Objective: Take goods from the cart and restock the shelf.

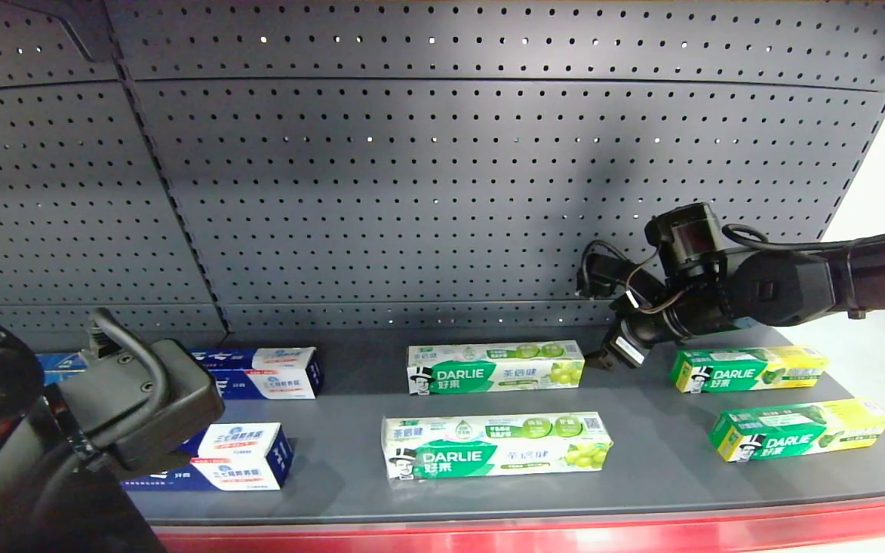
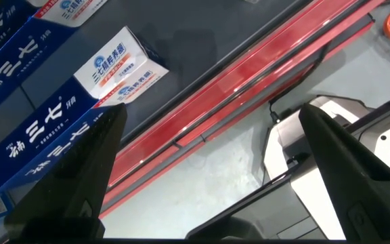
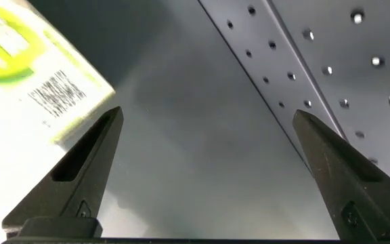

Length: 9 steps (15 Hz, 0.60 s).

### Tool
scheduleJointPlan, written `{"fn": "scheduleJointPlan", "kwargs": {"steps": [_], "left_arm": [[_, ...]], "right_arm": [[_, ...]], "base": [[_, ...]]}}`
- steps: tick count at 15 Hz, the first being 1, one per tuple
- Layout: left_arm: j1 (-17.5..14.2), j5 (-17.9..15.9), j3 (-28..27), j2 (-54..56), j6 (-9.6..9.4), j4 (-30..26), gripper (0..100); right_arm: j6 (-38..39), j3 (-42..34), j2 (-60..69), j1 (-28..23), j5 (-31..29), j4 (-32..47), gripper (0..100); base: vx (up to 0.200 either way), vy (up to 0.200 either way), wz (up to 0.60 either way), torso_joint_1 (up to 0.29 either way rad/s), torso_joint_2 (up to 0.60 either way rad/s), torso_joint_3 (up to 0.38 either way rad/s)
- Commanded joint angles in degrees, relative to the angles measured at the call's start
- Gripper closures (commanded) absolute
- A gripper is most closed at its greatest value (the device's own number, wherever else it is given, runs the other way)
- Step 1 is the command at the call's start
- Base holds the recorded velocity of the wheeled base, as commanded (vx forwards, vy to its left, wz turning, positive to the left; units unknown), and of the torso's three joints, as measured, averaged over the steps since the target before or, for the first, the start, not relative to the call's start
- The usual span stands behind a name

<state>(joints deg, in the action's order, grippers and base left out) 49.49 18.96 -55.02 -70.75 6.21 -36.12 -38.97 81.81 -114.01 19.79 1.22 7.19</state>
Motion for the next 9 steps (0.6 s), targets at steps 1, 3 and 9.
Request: {"fn": "scheduleJointPlan", "kwargs": {"steps": [1, 3, 9], "left_arm": [[0.0, 0.0, -0.1, -0.1, 0.04, 0.0, 0], [0.0, 0.0, -0.3, -0.2, 0.04, 0.0, 0], [0.0, 0.0, -0.4, -0.4, 0.04, 0.0, 0]], "right_arm": [[-0.1, -0.3, 0.5, -1.0, 0.1, 0.0, 0], [-0.1, -0.3, 0.8, -1.2, 0.2, 0.1, 0], [-0.1, 0.0, 0.2, 0.8, 0.4, -0.2, 0]], "base": [[0.0, 0.0, 0.0, 0.0, 0.0, 0.0], [0.0, 0.0, 0.0, 0.0, 0.0, 0.0], [0.0, 0.0, 0.0, 0.0, 0.0, 0.0]]}}
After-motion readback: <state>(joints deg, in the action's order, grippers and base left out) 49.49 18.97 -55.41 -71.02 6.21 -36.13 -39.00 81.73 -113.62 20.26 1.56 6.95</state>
